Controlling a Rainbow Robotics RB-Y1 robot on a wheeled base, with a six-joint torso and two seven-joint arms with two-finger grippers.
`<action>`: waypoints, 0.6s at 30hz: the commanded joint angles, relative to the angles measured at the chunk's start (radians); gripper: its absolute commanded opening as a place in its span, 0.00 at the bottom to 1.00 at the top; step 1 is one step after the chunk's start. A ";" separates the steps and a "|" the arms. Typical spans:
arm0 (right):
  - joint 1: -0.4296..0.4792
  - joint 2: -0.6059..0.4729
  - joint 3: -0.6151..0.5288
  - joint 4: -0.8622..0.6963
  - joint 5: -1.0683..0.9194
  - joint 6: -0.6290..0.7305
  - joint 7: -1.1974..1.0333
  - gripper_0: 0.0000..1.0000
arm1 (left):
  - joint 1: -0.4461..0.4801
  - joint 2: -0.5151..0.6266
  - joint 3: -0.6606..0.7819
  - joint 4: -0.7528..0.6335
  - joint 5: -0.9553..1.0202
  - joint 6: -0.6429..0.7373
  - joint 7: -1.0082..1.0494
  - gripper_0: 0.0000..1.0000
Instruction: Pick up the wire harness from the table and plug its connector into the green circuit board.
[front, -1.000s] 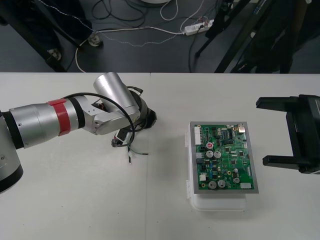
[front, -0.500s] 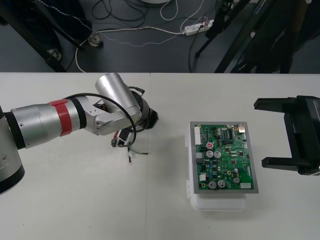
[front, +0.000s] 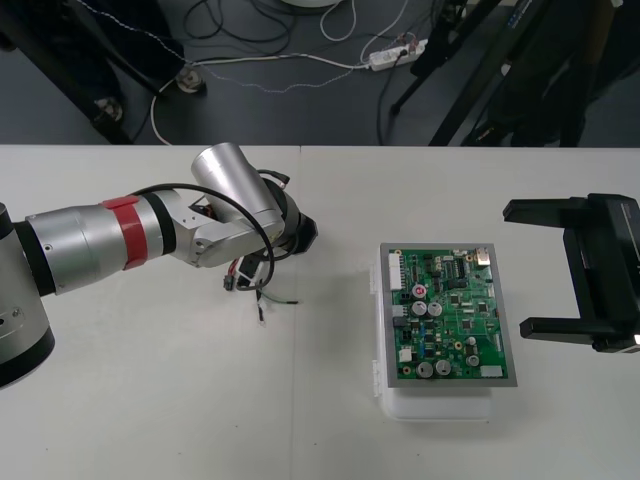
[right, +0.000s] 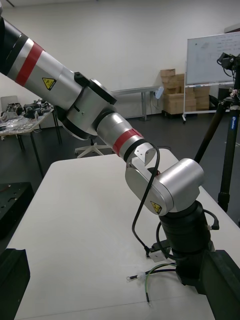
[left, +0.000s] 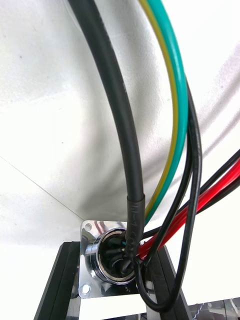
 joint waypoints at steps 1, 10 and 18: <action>0.008 0.001 0.015 -0.013 -0.018 0.001 0.048 1.00 | -0.047 0.005 -0.012 0.003 0.056 0.039 -0.029 0.00; 0.008 0.001 0.015 -0.013 -0.016 0.001 0.050 1.00 | -0.049 0.154 -0.009 -0.139 0.159 0.037 -0.029 0.00; 0.008 0.001 0.015 -0.011 -0.015 0.001 0.052 1.00 | -0.047 0.329 0.010 -0.289 0.303 0.037 -0.026 0.00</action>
